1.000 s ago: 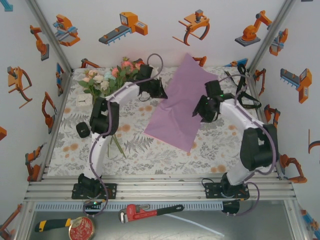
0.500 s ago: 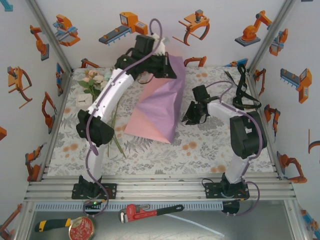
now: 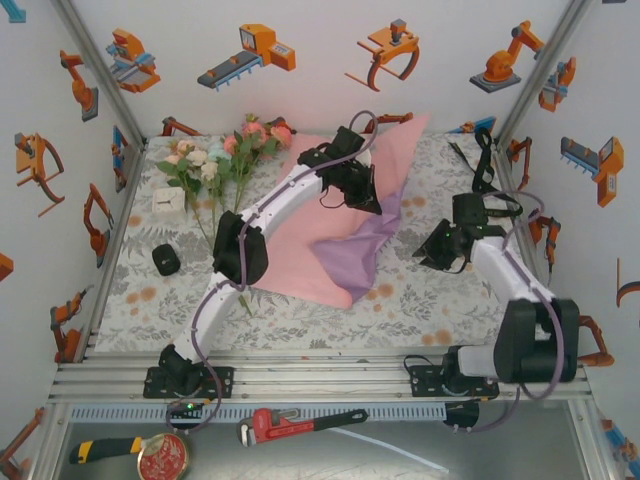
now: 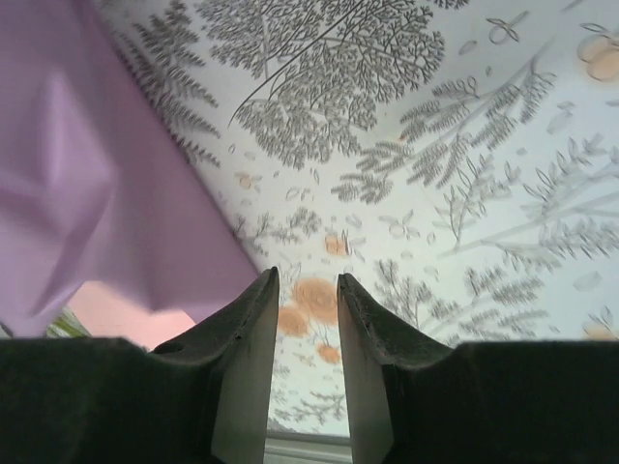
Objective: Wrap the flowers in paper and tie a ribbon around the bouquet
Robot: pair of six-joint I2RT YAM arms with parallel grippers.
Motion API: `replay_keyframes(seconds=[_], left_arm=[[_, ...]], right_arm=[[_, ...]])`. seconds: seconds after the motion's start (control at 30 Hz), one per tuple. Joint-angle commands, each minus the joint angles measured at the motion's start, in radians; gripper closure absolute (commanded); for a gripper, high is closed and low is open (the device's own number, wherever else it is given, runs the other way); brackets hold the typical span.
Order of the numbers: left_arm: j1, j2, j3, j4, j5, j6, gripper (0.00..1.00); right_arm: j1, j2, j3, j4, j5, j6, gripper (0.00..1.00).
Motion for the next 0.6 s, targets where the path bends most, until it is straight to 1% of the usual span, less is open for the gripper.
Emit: replay_keyframes(seconds=[0.0,0.03,0.07,0.1,0.23,0.3,0.37,0.4,0.47,0.53,0.57], left_arm=[[-0.016,0.012,-0.026,0.096,0.09,-0.117,1.0],[-0.022,0.013,-0.041,0.143,0.116,-0.151,1.0],[-0.03,0.017,-0.05,0.182,0.132,-0.181,0.95],[-0.037,0.02,-0.053,0.212,0.149,-0.2,0.83],[-0.043,0.007,-0.093,0.361,0.222,-0.296,0.64],[-0.043,-0.018,-0.113,0.435,0.249,-0.329,0.49],[-0.04,-0.045,-0.124,0.503,0.279,-0.348,0.39],[-0.035,-0.063,-0.125,0.519,0.285,-0.348,0.36],[-0.024,-0.104,-0.127,0.511,0.273,-0.3,0.31],[-0.006,-0.157,-0.127,0.424,0.219,-0.189,0.28],[0.007,-0.189,-0.127,0.358,0.174,-0.114,0.27]], right_arm=[[-0.002,-0.093,-0.006,-0.138,0.053,-0.05,0.66],[-0.004,-0.115,-0.005,-0.153,0.065,-0.038,0.66],[-0.007,-0.136,-0.002,-0.166,0.078,-0.025,0.65],[-0.009,-0.151,0.004,-0.178,0.092,-0.015,0.64],[-0.03,-0.173,0.054,-0.232,0.141,0.001,0.58],[-0.035,-0.167,0.093,-0.245,0.133,-0.018,0.53],[-0.041,-0.164,0.132,-0.263,0.122,-0.03,0.46],[-0.042,-0.161,0.153,-0.274,0.12,-0.03,0.42],[-0.045,-0.163,0.191,-0.293,0.122,-0.019,0.37],[-0.052,-0.167,0.225,-0.308,0.126,0.004,0.34],[-0.053,-0.167,0.248,-0.318,0.134,0.014,0.33]])
